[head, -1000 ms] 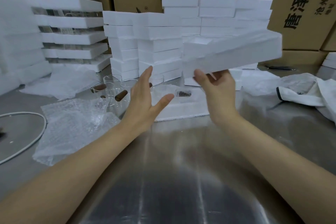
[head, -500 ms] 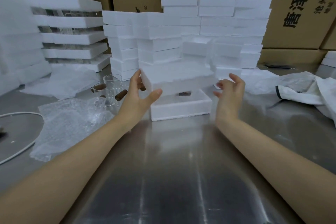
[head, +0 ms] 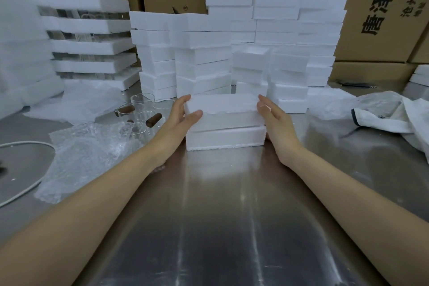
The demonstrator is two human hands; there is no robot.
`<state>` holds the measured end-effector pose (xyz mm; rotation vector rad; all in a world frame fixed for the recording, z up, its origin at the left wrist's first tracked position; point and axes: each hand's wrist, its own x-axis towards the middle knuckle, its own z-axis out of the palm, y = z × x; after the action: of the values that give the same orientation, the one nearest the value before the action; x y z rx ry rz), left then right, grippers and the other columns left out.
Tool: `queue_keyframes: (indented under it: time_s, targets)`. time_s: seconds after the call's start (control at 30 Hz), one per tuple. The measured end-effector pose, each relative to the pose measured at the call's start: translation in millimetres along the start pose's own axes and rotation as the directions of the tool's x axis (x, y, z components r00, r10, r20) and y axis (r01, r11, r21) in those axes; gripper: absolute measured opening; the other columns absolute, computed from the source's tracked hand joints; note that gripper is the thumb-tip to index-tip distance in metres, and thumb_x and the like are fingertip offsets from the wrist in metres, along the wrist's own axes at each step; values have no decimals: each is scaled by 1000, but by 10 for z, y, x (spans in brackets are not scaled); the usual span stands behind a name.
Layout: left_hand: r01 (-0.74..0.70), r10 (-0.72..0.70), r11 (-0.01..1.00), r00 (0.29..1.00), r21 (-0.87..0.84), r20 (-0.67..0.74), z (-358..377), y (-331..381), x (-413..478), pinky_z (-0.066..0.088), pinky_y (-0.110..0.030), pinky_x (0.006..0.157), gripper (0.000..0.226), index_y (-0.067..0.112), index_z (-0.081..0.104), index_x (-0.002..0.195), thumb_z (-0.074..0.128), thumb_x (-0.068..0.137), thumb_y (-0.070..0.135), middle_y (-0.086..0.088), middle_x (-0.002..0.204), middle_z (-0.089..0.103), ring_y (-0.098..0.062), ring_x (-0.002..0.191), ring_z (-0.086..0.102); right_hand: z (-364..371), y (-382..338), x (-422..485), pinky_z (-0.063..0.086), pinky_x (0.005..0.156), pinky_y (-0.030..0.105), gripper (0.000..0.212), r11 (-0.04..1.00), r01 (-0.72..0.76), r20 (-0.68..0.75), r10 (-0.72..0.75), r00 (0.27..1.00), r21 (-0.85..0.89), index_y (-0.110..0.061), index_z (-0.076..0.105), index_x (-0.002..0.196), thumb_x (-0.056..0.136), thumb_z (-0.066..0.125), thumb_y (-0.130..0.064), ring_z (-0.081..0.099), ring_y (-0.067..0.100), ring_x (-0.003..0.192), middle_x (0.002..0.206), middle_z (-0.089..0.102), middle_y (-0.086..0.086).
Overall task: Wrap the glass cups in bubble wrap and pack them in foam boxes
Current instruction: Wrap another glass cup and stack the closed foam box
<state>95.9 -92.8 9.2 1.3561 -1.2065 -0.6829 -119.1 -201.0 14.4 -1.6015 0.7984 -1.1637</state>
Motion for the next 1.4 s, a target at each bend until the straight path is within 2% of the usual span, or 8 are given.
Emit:
queue_keyframes:
  time_s: [0.17, 0.3, 0.57, 0.7, 0.8, 0.93, 1.13, 1.4]
  targets:
    - [26, -26, 999, 999, -24, 24, -10, -28, 26, 26, -43, 116, 67, 60, 32, 131, 55, 70, 75, 13, 145, 43, -9, 134, 40, -39, 1, 18, 40, 109, 38, 22, 997, -18, 21, 17, 1000, 72, -52, 63, 108, 86, 63, -47, 52, 5, 123, 130, 57, -20]
    - [58, -57, 995, 998, -80, 6, 52, -42, 92, 19, -46, 118, 78, 56, 23, 138, 48, 65, 71, 8, 155, 28, -15, 142, 28, -81, -18, 33, 52, 85, 25, 13, 988, -38, 20, 35, 999, 147, -49, 72, 94, 86, 65, -40, 63, -1, 106, 111, 67, -28]
    - [93, -97, 986, 995, -138, -24, 80, -120, 186, 11, -46, 120, 77, 53, 9, 146, 36, 74, 59, 13, 159, 16, -14, 145, 17, -122, -19, 73, 53, 77, 34, 10, 967, -95, 60, 83, 995, 236, -31, 76, 91, 88, 66, -30, 60, 27, 114, 117, 68, -13]
    - [113, -117, 983, 993, -146, -15, 82, -96, 165, 9, -45, 120, 90, 50, 5, 148, 40, 67, 70, 16, 159, 13, -11, 146, 15, -140, -19, 95, 54, 79, 36, 9, 965, -108, 92, 88, 992, 238, -30, 74, 87, 89, 65, -29, 60, 25, 110, 114, 68, -16]
    - [121, -118, 987, 993, -104, 29, 65, -70, 102, 7, -44, 120, 97, 52, 5, 147, 39, 62, 85, 21, 158, 11, -7, 145, 14, -172, -23, 92, 56, 70, 30, 13, 947, -125, 123, 92, 988, 297, -26, 77, 95, 88, 67, -30, 69, 18, 100, 105, 73, -7]
    - [121, -119, 993, 989, -12, 85, 51, -19, 14, 4, -45, 120, 97, 52, -3, 147, 31, 64, 90, 25, 157, 5, -4, 146, 8, -196, -6, 100, 58, 75, 32, 19, 921, -171, 170, 117, 979, 349, -23, 77, 100, 84, 71, -32, 70, 19, 99, 109, 73, 0]
    - [133, -135, 991, 990, 27, 51, 54, 32, -32, 8, -43, 120, 86, 42, 6, 151, 20, 76, 81, 17, 158, 16, -10, 146, 15, -208, -10, 99, 54, 87, 37, 32, 919, -179, 211, 109, 971, 351, -24, 76, 104, 77, 76, -41, 67, 19, 106, 115, 71, 0]
    - [167, -164, 983, 986, 73, -36, 46, 43, 5, 23, -45, 116, 93, 29, 27, 143, 32, 66, 82, 5, 144, 41, -17, 135, 37, -222, -26, 83, 58, 73, 28, 27, 923, -162, 229, 84, 970, 350, -28, 78, 97, 73, 76, -41, 69, 15, 101, 110, 72, -3]
